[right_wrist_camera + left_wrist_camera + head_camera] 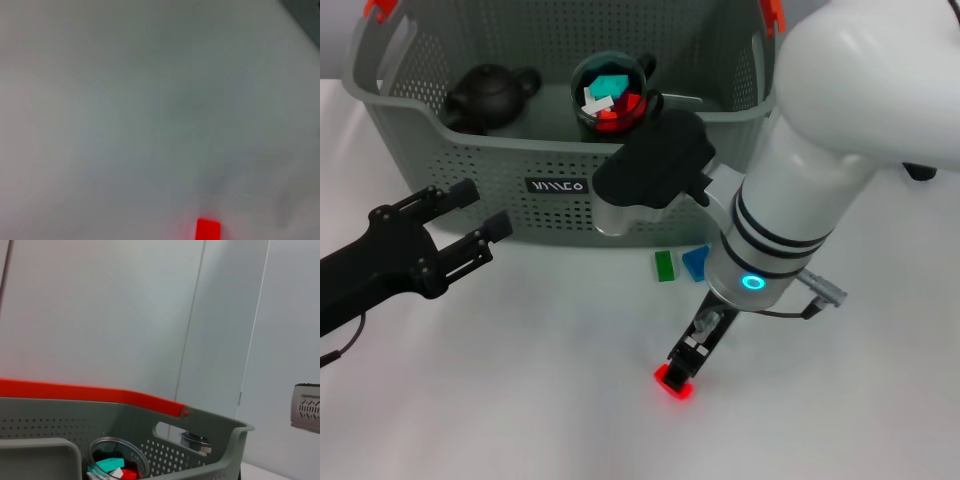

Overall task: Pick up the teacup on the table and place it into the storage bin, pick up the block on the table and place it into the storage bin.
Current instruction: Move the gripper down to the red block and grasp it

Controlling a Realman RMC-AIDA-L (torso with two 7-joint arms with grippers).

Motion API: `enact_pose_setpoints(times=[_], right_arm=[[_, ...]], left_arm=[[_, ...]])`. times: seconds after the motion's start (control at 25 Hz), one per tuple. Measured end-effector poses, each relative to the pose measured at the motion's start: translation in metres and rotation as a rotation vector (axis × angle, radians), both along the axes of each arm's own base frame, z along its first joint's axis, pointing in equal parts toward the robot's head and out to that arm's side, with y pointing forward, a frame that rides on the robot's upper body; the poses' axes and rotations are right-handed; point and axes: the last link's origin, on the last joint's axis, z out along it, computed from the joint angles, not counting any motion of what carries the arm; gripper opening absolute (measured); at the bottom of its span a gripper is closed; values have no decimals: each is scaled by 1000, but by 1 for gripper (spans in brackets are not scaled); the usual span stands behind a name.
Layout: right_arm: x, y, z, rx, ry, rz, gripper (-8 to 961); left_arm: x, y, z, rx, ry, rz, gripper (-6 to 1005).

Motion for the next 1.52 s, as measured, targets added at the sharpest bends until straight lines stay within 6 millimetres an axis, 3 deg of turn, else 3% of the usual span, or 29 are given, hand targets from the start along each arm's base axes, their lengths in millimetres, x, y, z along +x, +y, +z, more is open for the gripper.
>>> enact_pose_setpoints(times=[0.44,0.68,1.04,1.52], right_arm=[[-2,-8,-10,-29,38,-9,663],[12,-5,-12,-14,2,-49,648],[16,2,-8,15,-9,-46,632],[7,-2,-9,-7,6,-9,611]], left_arm=[[0,0,0,0,1,2,628],[-1,-1,-1,0,0,6,628],[0,-1,-1,-3,-4,1,628],[1,-1,-2,-5,-5,-3,627]])
